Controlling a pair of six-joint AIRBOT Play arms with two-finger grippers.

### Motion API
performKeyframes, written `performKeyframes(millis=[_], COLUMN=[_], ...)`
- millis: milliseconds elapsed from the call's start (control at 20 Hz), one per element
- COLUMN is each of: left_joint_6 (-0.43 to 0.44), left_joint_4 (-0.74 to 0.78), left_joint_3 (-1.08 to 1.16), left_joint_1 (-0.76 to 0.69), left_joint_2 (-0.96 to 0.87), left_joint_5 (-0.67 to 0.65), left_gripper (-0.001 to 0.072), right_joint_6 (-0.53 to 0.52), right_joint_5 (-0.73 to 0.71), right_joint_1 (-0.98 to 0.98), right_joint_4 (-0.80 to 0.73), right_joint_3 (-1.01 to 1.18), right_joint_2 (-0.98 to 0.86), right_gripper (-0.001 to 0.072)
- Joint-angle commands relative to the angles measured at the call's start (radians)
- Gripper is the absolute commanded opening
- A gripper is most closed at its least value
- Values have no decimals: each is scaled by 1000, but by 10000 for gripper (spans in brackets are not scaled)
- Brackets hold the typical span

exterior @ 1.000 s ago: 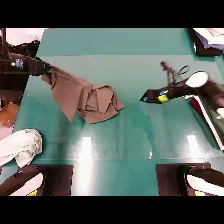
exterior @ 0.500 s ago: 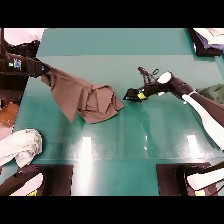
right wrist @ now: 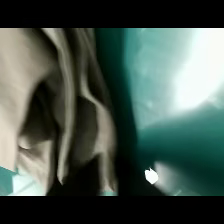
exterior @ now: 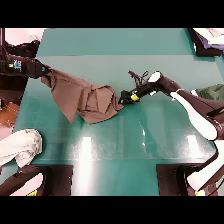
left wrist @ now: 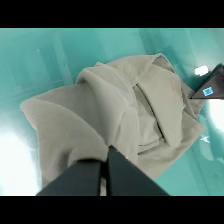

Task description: Fold the shirts.

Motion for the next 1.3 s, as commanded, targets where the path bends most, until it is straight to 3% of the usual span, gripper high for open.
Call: performKeyframes(millis=[0, 250, 650, 850, 1100, 1250], left_joint_6=[0, 0, -1, -2, -2, -2], left_joint_4=[0, 8, 11, 12, 18, 19], left_joint_3=[2, 107, 708, 724, 726, 731], left_joint_1=[1, 1, 1, 1, 1, 1], left_joint_2=[1, 5, 18, 135, 219, 219], left_joint_5=[-2, 19, -1, 80, 132, 126], left_gripper=[25, 25, 25, 25, 25, 25], right_joint_6=[-27, -27, -5, 10, 92, 101], right_joint_5=[22, 25, 29, 27, 27, 28], right_joint_1=[21, -62, -320, -443, -606, -759], right_joint_4=[-6, -7, -8, -13, -268, -293], right_joint_3=[16, 111, 462, 573, 596, 528], right_joint_2=[-12, 163, 603, 761, 948, 1048], right_gripper=[16, 13, 13, 13, 13, 13])
